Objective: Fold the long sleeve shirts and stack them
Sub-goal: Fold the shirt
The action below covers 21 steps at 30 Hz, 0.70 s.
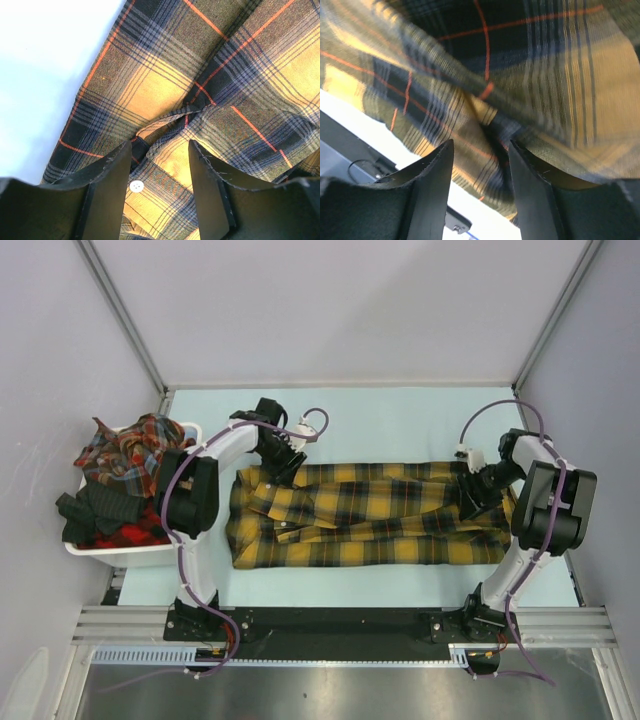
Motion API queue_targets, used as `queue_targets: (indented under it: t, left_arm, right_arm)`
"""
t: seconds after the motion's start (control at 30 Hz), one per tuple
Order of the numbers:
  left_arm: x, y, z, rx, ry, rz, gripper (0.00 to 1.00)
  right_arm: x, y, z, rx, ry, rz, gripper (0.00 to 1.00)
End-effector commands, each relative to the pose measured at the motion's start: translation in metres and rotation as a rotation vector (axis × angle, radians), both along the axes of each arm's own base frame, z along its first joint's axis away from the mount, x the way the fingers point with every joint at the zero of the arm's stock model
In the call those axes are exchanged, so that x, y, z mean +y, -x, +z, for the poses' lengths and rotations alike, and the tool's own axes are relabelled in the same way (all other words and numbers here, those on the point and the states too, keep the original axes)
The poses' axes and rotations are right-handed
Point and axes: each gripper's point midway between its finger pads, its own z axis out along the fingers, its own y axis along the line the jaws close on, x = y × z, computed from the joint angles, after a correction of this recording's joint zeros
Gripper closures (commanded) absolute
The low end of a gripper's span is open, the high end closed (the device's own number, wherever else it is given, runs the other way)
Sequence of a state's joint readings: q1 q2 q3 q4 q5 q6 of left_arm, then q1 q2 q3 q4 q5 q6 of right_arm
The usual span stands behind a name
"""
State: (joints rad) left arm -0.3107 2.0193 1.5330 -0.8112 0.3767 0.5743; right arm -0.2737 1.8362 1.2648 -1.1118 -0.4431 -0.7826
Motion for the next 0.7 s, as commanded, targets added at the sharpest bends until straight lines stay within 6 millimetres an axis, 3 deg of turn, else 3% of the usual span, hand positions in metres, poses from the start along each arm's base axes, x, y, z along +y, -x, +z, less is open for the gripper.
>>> queue_targets:
  t: [0.0,0.1,0.13,0.23,0.27,0.4,0.53,0.57,0.6,0.67]
  left_arm:
    - [0.002,-0.002,0.021,-0.053,0.02,0.005,0.45]
    - [0.004,0.0,0.016,-0.046,0.015,0.006,0.45]
    - [0.004,0.001,0.014,-0.043,0.01,0.006,0.45]
    - [0.007,0.001,0.012,-0.038,0.009,0.014,0.49]
    - [0.009,0.0,0.012,-0.037,0.01,0.023,0.5]
    - [0.014,-0.002,0.011,-0.035,0.012,0.048,0.55]
    - [0.016,-0.004,0.013,-0.043,0.015,0.062,0.53]
    - [0.015,-0.005,0.014,-0.045,0.021,0.06,0.52]
    - [0.015,-0.005,0.015,-0.049,0.019,0.061,0.5]
    - [0.016,-0.01,0.018,-0.068,0.013,0.059,0.46]
  right_arm:
    - [0.005,-0.011,-0.015,-0.037,0.01,0.031,0.5]
    - [0.013,-0.012,-0.022,-0.025,0.013,0.069,0.65]
    - [0.013,-0.015,-0.021,-0.028,0.018,0.077,0.81]
    - [0.01,-0.037,-0.012,-0.073,0.041,0.076,1.0]
    - [0.005,-0.051,-0.004,-0.108,0.063,0.065,1.0]
    - [0.0,-0.069,0.001,-0.132,0.084,0.056,1.0]
    - [-0.001,-0.055,-0.009,-0.087,0.109,0.068,0.99]
    - [-0.004,-0.049,-0.012,-0.073,0.122,0.068,0.95]
    - [-0.009,-0.044,-0.013,-0.06,0.127,0.042,0.79]
    - [-0.017,-0.045,0.0,-0.081,0.135,-0.019,0.66]
